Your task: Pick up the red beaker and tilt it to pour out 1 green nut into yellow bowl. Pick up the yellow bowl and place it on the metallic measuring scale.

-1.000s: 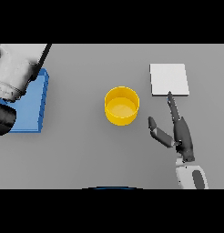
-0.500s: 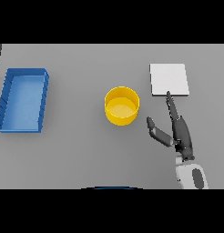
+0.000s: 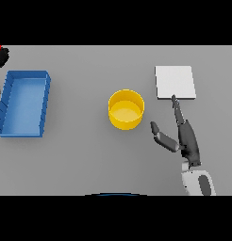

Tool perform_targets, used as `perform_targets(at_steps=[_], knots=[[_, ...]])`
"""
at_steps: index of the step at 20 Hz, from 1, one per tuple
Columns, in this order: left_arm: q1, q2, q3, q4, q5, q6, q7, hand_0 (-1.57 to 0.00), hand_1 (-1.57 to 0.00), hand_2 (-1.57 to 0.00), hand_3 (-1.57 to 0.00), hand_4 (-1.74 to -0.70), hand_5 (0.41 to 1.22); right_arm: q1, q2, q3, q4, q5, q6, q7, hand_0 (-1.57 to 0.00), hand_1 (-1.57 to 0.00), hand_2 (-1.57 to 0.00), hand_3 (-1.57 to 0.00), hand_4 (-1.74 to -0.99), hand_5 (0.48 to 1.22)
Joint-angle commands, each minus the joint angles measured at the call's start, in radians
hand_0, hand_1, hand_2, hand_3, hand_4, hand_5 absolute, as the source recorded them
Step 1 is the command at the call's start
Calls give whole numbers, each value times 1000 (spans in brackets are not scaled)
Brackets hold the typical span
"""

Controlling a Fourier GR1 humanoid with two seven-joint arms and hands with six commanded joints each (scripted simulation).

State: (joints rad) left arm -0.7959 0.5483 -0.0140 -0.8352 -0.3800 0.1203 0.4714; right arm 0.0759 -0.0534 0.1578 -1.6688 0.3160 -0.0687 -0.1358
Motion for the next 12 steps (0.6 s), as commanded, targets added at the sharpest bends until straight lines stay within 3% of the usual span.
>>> perform_targets(at_steps=[1,7,12], knots=[[48,-11,-1,-61,8,21,17,-1571,-1571,-1571,-1442,-1741,1221,3,0,5,-6,16,-9,6,1,1,1,1,-1020,645],[211,-57,24,-220,45,86,45,-1571,-1571,-1571,-1512,-1741,1221,16,2,-2,6,-10,3,-32,1,1,1,1,-1004,648],[301,-96,17,-328,58,110,103,-1571,-1571,-1571,-1552,-1741,1088,17,-2,-5,7,-8,0,-49,1,1,1,1,-1012,648]])
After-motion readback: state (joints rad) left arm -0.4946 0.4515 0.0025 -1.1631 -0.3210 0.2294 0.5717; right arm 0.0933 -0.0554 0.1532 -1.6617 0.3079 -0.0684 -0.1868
